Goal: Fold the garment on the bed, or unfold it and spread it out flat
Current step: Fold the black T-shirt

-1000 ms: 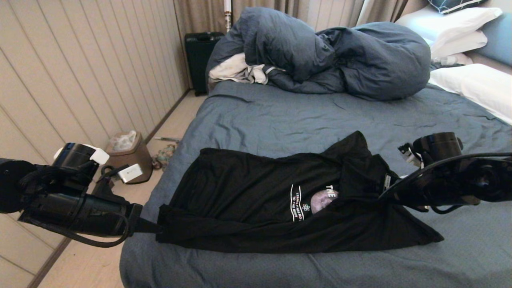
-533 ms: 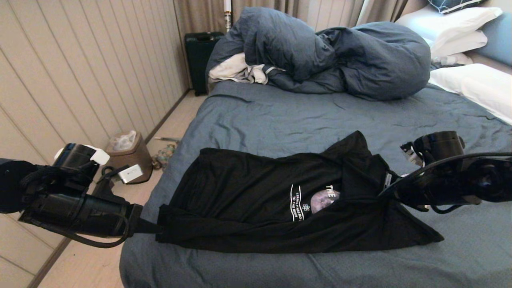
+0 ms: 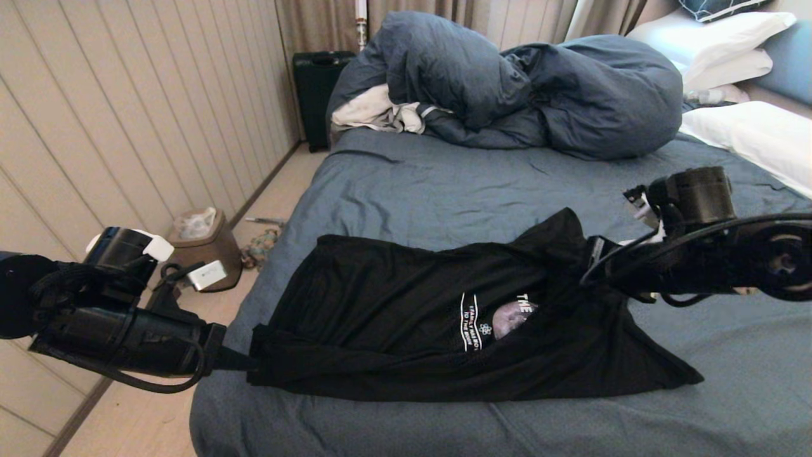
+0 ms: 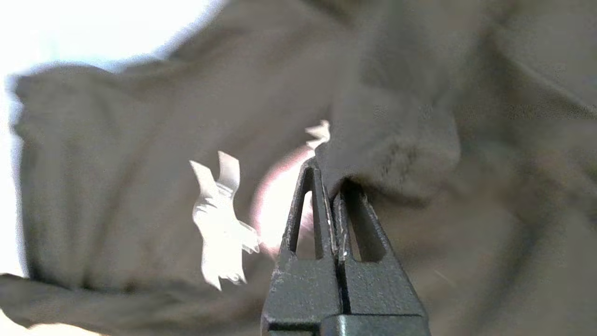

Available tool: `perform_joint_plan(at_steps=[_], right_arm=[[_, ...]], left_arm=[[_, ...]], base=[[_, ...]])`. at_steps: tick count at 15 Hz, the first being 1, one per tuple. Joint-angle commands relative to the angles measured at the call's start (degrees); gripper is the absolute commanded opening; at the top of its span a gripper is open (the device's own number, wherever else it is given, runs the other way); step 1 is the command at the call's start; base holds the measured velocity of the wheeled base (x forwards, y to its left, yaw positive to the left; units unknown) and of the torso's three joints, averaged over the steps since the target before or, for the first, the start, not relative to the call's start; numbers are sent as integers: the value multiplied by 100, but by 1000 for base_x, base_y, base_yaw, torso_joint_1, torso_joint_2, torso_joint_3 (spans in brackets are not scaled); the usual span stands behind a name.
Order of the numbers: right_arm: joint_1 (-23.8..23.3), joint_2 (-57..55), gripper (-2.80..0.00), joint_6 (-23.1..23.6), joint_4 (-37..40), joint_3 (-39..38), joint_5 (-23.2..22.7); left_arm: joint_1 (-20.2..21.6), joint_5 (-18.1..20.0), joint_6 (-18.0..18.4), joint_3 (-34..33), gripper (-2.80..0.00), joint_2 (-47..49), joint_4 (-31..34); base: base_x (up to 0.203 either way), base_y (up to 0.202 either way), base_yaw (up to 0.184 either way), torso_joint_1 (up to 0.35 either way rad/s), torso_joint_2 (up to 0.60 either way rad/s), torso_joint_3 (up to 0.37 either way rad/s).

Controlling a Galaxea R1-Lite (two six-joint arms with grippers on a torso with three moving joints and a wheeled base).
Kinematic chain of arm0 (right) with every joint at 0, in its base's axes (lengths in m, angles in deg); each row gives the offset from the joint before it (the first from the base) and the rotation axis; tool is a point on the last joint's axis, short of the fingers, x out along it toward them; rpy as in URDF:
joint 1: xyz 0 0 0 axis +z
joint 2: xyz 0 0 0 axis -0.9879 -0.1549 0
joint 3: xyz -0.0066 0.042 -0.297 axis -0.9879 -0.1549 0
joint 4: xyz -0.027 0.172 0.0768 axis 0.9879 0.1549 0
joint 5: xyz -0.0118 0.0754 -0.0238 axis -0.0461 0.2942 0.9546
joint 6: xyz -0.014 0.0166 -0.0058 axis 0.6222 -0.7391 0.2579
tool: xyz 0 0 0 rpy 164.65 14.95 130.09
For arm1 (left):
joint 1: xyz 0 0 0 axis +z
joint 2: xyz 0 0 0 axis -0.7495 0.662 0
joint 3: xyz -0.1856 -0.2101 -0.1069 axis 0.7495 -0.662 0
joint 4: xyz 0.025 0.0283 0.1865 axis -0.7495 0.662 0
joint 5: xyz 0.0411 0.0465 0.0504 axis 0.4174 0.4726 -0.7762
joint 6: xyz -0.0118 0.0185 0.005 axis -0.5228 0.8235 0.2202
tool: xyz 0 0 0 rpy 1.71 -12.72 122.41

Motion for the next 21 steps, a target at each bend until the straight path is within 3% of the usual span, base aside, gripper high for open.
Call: perform_joint_plan(at_steps=[1,4,8,12,13,21], right_arm=[[270,-408,-280,-61,4,432,229],[423,-1121,-280,-74,212,1407,953],[535,-1673,-280,-123,973,2509,1133],[772,-1815,-280,-120,994,2609,1278],[775,-1826,0,-105,994,2609,1341],[691,-1520,0,-18,1197,2834,1335]], left_arm=[[1,23,-1,0,-280,50,-4],[10,23,-1,0,-280,44,-22],[1,23,-1,0,-280,44,-30],[2,23,2,0,-280,45,-30],[10,23,8,0,-280,44,-30],[-34,23,-18,0,-280,88,-30]], base=[[0,0,0,0,0,0],[0,0,0,0,0,0],[0,0,0,0,0,0],[0,0,0,0,0,0],[0,0,0,0,0,0],[0,0,0,0,0,0]])
